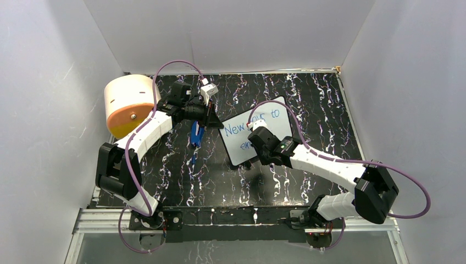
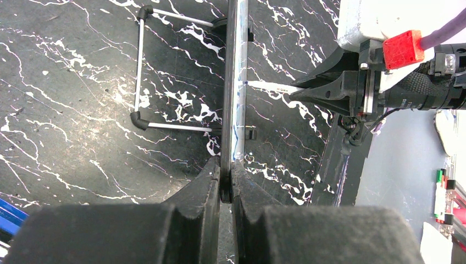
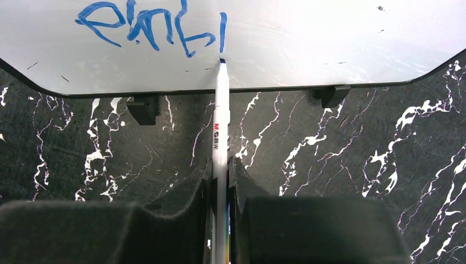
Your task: Write a sentence on the whiteboard
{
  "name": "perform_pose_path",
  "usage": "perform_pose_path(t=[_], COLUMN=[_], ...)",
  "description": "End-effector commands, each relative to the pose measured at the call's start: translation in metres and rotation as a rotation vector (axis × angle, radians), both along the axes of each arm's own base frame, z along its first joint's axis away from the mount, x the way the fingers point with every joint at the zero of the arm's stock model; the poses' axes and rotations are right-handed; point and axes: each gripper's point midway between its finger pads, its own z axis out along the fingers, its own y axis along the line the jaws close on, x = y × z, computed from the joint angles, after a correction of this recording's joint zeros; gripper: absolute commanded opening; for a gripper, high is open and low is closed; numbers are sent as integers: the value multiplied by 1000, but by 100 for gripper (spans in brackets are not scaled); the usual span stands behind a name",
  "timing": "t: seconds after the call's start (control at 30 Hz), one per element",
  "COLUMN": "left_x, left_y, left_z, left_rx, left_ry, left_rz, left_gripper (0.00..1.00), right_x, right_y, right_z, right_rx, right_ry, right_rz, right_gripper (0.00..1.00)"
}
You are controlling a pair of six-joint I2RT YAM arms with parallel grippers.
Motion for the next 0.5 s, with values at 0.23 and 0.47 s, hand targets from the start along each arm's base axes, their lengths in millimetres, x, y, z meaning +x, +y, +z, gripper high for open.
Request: perform_pose_path(t=[0.23, 0.47], left_x=[0, 0], left_y=[4, 4], left_z=[-6, -6], left_rx=[37, 35], left_ry=[-8, -8], left_rz=[-6, -8], left_gripper=[0, 0], right_x=[21, 24], right_y=[12, 15], right_z=[25, 32], right_rx=[62, 78], right_ry=[-101, -119], right_rz=[-23, -18], right_gripper=[0, 0])
